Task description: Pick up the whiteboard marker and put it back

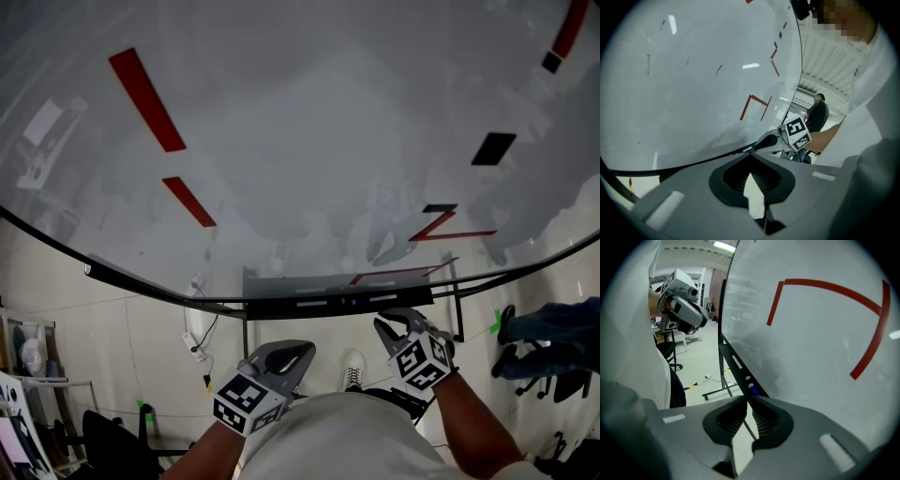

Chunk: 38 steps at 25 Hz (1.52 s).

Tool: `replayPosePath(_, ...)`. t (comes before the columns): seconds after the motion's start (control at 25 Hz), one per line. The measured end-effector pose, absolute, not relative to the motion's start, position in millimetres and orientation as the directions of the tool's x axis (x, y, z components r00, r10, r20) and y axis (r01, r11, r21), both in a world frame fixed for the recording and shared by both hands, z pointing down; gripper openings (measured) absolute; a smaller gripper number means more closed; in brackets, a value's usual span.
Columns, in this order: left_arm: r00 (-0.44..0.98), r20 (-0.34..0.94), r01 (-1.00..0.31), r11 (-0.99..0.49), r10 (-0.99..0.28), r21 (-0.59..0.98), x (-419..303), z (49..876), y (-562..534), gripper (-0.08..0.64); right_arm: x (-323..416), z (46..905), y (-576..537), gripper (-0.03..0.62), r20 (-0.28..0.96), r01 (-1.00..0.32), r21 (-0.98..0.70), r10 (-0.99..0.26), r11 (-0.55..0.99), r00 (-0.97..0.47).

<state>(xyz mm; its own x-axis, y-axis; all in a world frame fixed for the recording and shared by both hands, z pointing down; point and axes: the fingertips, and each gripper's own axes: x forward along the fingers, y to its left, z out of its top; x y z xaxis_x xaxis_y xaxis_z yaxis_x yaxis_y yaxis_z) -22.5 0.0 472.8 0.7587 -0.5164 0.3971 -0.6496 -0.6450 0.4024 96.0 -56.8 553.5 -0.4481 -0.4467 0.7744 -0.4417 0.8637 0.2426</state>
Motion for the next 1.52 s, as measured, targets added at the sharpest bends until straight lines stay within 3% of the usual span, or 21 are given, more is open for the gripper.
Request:
replayPosePath(0.64,0.774,0.345,-0.630,-0.587,-0.531,0.509,-27,463,-6,0.017,96,567,-74,0.034,0.797,-0.394,0.299,-0.455,0.869,-0.397)
replayPosePath(1.52,0.754,0.393,-0.657,-0.601,-0.526,0.456,-30,469,0,0.017,97,594,-88,0.064,0.799,-0.116,0.525,-0.535,0.843,-0.275)
